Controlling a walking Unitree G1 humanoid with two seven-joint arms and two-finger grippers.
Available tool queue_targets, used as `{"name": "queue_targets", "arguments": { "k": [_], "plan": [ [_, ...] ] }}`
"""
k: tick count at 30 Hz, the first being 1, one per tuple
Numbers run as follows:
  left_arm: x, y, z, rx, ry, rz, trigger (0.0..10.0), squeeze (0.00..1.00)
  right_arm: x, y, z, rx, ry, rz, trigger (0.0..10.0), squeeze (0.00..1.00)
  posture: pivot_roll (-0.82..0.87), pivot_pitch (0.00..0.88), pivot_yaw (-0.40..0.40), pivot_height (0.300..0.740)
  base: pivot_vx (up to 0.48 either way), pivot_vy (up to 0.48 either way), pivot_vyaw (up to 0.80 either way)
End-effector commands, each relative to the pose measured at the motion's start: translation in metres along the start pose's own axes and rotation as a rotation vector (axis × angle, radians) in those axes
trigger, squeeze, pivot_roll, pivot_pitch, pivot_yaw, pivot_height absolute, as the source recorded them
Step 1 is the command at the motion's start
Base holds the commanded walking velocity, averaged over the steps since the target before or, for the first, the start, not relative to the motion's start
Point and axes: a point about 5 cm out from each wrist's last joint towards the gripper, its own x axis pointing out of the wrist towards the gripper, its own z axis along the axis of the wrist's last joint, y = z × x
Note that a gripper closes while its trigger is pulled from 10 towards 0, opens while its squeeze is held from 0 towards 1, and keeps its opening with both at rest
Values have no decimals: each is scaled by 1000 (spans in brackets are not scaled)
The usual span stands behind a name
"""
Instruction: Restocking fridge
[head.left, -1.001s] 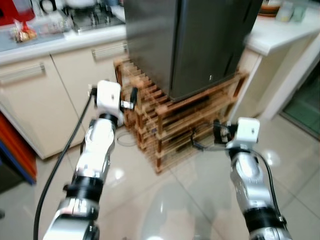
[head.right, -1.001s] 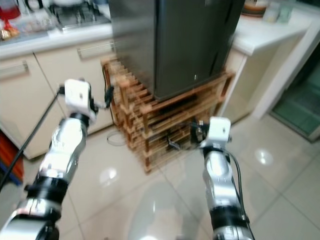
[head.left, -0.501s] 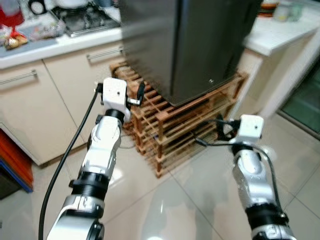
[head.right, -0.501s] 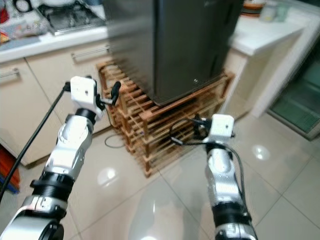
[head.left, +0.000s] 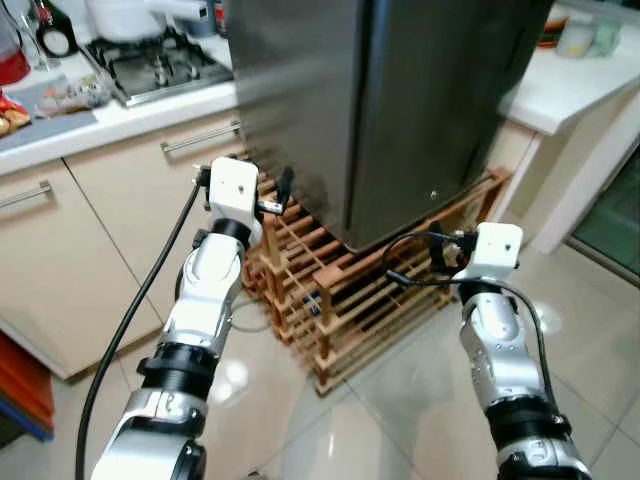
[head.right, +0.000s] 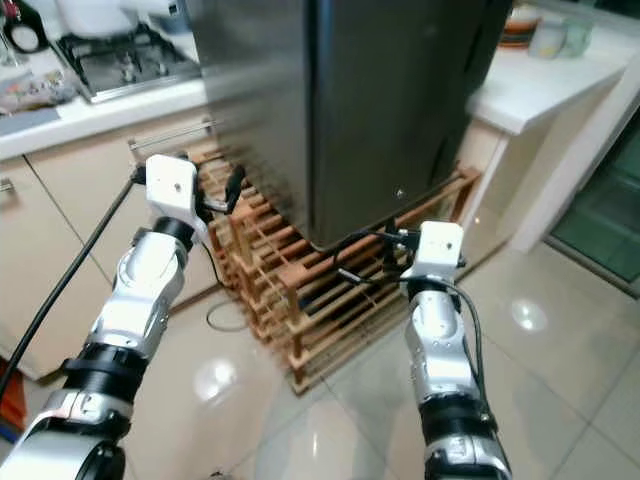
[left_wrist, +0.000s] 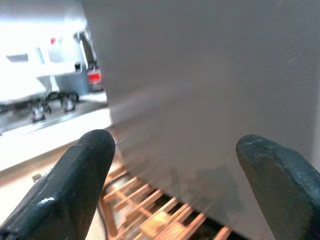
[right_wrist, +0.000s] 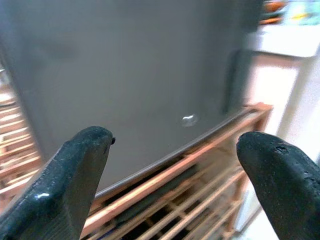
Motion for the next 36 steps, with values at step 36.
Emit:
{"name": "queue_targets", "arguments": {
  "k": [36],
  "plan": [
    [13,-9,3,22,26,-20,10000,0,1,-12,0,-10,-4,-33,10000,0,-88,0,32,740,0,0,-700]
  ]
}}
